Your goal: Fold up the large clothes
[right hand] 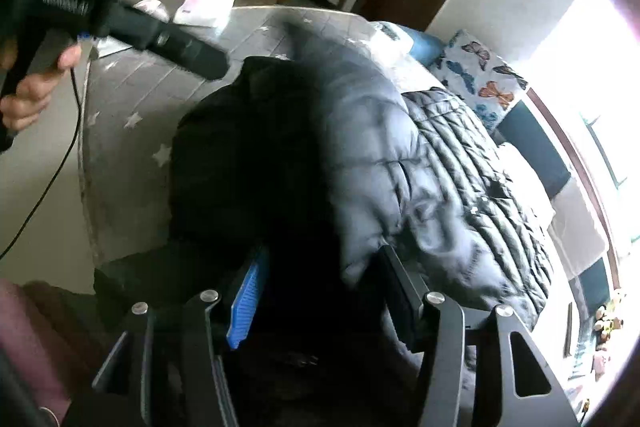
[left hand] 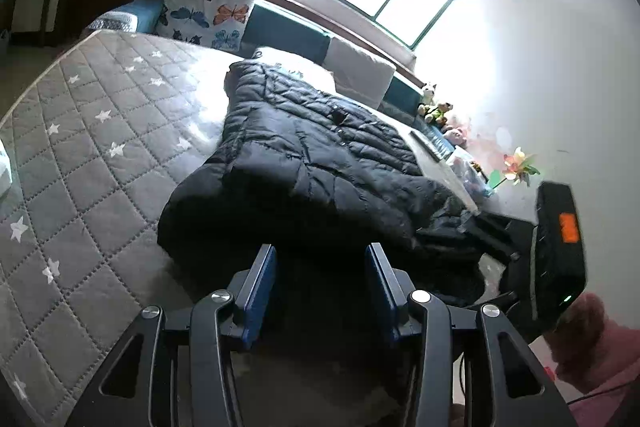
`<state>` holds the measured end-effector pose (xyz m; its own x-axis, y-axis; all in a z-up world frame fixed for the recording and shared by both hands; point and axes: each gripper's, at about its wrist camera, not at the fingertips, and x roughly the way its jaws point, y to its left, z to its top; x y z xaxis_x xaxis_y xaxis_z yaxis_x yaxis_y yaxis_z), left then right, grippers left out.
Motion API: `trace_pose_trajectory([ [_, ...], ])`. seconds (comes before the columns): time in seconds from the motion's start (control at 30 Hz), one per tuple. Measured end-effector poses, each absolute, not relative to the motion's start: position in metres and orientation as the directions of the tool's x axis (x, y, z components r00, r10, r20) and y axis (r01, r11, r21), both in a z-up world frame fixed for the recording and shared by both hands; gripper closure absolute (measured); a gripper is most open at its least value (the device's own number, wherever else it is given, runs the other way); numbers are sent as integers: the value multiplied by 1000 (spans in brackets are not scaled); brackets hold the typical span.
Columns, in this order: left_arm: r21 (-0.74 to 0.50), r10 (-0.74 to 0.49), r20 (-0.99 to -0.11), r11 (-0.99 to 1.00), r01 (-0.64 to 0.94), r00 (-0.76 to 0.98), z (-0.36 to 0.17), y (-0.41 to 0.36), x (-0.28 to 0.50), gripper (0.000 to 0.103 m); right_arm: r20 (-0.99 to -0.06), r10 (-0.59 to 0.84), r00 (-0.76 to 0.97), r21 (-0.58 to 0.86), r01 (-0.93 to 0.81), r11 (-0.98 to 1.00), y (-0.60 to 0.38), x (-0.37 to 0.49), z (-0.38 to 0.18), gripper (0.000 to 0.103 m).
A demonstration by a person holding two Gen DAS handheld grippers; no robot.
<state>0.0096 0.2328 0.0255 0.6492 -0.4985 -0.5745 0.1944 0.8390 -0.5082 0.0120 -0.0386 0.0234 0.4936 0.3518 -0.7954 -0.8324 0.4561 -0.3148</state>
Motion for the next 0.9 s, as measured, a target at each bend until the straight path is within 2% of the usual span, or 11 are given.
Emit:
trace_pose_trajectory([
  [0.17,-503,-530,-537,826,256,656,50,217,9,51,-777,388,496,-299,-833,466,-39,7,35,42],
  [0.37,-441,-577,-476,810,387,664,84,186,10,49,-754,464,465,-132,-799,586,-93,22,74,42],
  [0.6,-328,-548,-542,836,440,637,79,139,56,45,-755,354,552,-63,-598,799,-184,76,75,42],
  [0.77,-164,-387,-650,912,377,654,43,117,82,45,-788,297,539,-23,-509,860,-220,100,45,42],
  [0.83,-118,-336,-672,928,352,660,22,117,85,45,-805,273,526,-17,-480,877,-230,106,26,42],
  [0.9,-122,-332,-666,932,342,668,8,120,86,45,-804,299,514,32,-464,885,-237,108,9,39],
])
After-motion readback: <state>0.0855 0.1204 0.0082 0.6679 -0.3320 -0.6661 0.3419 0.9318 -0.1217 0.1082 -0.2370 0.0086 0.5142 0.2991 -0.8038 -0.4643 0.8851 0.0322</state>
